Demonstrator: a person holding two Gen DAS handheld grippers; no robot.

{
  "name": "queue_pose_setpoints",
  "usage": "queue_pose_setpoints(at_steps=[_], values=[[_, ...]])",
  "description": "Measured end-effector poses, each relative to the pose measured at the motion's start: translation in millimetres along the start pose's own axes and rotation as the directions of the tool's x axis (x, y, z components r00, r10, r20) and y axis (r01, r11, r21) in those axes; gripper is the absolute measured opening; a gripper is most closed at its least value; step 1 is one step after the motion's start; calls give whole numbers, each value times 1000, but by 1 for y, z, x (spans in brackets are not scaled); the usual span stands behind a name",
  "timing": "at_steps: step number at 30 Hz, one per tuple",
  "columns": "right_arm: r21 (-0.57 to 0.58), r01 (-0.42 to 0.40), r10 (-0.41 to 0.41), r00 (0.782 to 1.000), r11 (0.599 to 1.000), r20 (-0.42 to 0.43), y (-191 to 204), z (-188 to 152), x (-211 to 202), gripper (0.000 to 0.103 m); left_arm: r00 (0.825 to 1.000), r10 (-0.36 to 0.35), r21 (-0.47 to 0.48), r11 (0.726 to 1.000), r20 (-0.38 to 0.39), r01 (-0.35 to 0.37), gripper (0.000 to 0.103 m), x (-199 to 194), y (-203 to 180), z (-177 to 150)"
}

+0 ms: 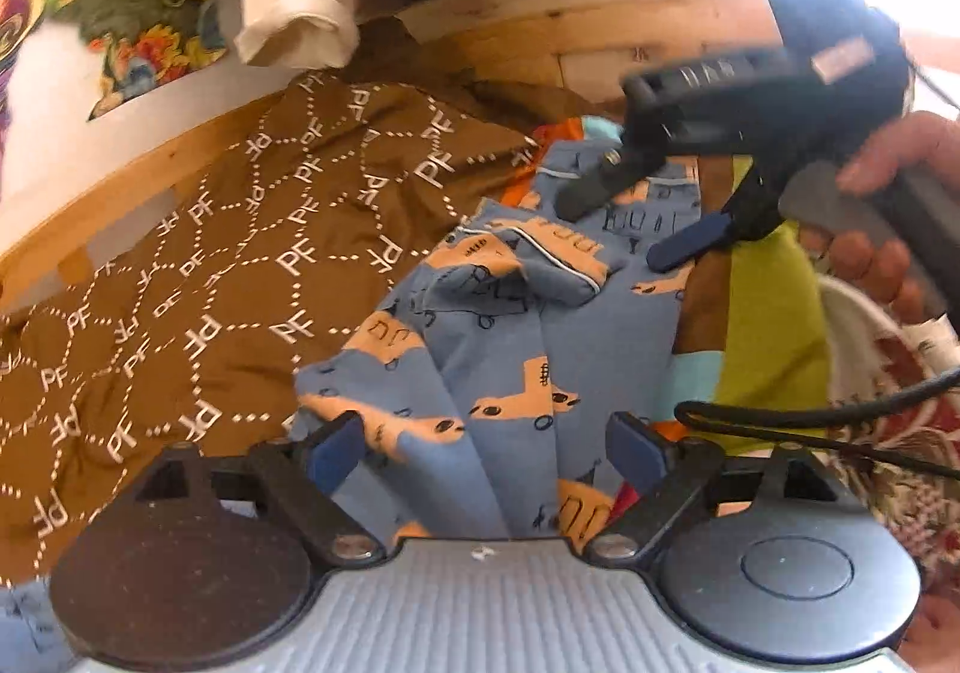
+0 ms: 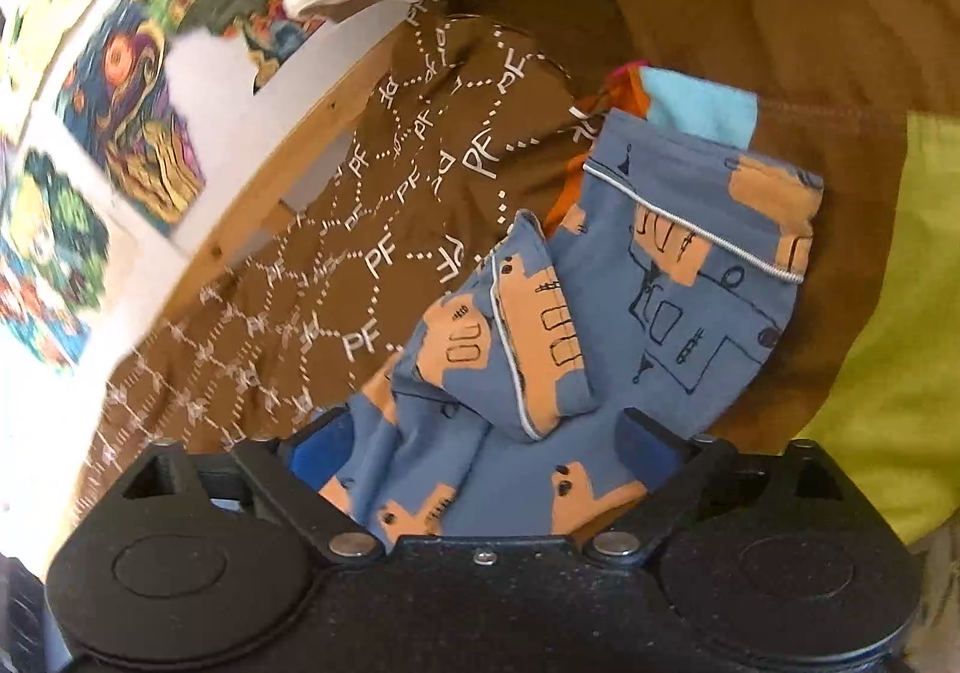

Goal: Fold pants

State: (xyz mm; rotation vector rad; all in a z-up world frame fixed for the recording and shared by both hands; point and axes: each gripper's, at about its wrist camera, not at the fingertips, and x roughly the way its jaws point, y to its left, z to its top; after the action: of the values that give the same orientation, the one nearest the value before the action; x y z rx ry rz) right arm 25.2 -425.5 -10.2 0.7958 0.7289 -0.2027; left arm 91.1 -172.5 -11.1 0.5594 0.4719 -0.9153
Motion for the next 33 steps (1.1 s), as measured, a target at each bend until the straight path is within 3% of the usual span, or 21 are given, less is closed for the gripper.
queue_pose_setpoints(at_steps=[6, 9, 11, 13, 16, 19, 21, 25, 29, 33], values=[[74, 19, -18, 1000, 997, -12, -1, 5, 12, 93, 998, 14, 153, 988, -65, -4, 53, 21, -25, -1], [124, 42, -43, 999, 991, 2, -4, 6, 14, 82, 996, 28, 206, 978, -90, -9, 37, 25, -35, -3], [154, 62, -63, 998, 986, 4, -6, 6, 15, 72, 993, 47, 241, 970, -107, -20, 30, 26, -43, -4], [159, 94, -96, 995, 983, 2, -9, 6, 17, 51, 992, 62, 264, 964, -113, -30, 24, 27, -47, -4], [136, 144, -143, 990, 980, -14, -11, 6, 20, 32, 989, 81, 273, 961, -122, -45, 14, 28, -50, -2], [86, 169, -168, 986, 982, -12, -8, 5, 20, 20, 988, 77, 245, 969, -133, -43, 12, 26, -46, -1], [71, 167, -167, 986, 983, -7, -8, 4, 18, 17, 987, 80, 222, 974, -143, -47, 12, 24, -42, -2], [21, 161, -161, 987, 987, 13, -5, 1, 13, 11, 985, 64, 136, 990, -162, -42, 2, 24, -29, -1], [-80, 170, -164, 984, 982, 73, 7, 3, 2, 9, 987, 2, 0, 1000, -159, -2, 1, 18, -13, 4], [-177, 200, -175, 973, 964, 151, 17, 20, -27, 8, 986, -95, -112, 990, -138, 79, 1, 8, 1, 13]])
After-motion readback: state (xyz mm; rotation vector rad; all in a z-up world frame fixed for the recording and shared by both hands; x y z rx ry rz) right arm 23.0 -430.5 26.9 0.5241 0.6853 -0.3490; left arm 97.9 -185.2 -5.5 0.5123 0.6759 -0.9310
